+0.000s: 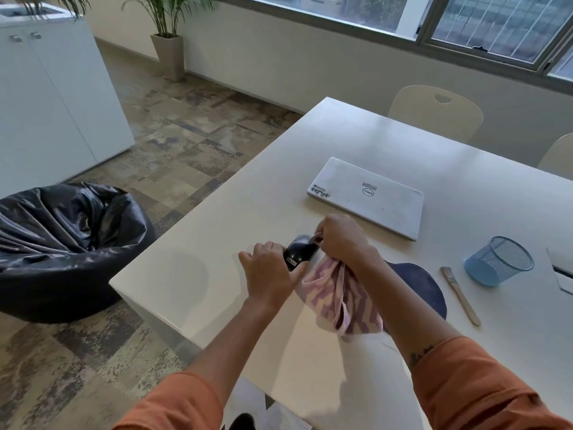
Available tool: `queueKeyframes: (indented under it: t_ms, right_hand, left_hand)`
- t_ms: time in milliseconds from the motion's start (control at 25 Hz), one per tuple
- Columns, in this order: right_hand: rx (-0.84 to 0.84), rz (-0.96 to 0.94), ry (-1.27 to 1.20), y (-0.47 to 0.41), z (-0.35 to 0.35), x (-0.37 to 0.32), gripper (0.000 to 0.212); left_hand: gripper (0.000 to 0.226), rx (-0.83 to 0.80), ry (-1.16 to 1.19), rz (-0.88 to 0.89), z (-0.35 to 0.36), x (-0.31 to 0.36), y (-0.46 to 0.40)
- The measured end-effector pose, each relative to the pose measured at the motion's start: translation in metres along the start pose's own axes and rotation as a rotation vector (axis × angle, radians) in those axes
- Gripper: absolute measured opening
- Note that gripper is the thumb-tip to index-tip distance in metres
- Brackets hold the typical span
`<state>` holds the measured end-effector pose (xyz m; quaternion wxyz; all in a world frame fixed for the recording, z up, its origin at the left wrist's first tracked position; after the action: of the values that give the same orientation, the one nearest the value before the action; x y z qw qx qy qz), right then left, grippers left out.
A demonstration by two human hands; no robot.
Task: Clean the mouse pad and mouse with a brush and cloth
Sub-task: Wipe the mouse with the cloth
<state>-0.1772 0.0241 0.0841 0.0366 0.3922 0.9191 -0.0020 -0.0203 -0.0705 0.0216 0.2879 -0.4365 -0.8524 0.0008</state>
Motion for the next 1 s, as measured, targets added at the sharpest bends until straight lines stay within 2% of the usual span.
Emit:
queueKeyframes:
  t_ms: [120,280,440,560,760,880,1000]
  right_hand:
    - [0.038,0.014,-0.064,0.002,-0.008,-0.008,0.025]
    - [-0.119,0.08,-0.053,0.013,-0.016,-0.006,0.025]
    - [-0.159,0.213,-0.262,0.025,-0.046,0.026,0.031]
    - [-0.149,0.268,-0.731,0.041,-0.05,0.047,0.038]
    - [-0.234,0.222,-1.651,0.067,-0.036,0.072,0.031]
    - [-0.221,0.248,-1.863,0.074,-0.03,0.078,0.031]
    - [-0.199,0.201,-1.984,0.079,-0.028,0.076,0.029]
  left_hand:
    - [0.055,-0.012,-0.013,-0.002,0.002,-0.003,0.0]
    - [0.054,-0.007,-0.005,0.007,-0.002,0.001,0.0]
    - [0.055,-0.017,-0.03,-0.01,-0.003,0.001,-0.001]
    - [0.055,-0.015,-0.033,-0.022,-0.003,-0.001,-0.001]
    - [0.053,0.005,-0.022,-0.081,-0.003,-0.011,-0.004]
    - [0.055,0.123,0.07,-0.071,-0.009,-0.008,0.002]
    - [0.054,0.138,0.42,0.013,-0.015,0.016,0.019]
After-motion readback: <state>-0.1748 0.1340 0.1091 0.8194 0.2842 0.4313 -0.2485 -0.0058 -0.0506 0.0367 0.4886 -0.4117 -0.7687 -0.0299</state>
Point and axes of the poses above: each hand's wrist, its own y-axis away from the middle knuckle, its own z-axis out of the palm, x = y × z, the point moved 2 cm from there along -y, towards the middle knuckle, and after that the axes turned 9 degrees about y, right-handed, at the moved point
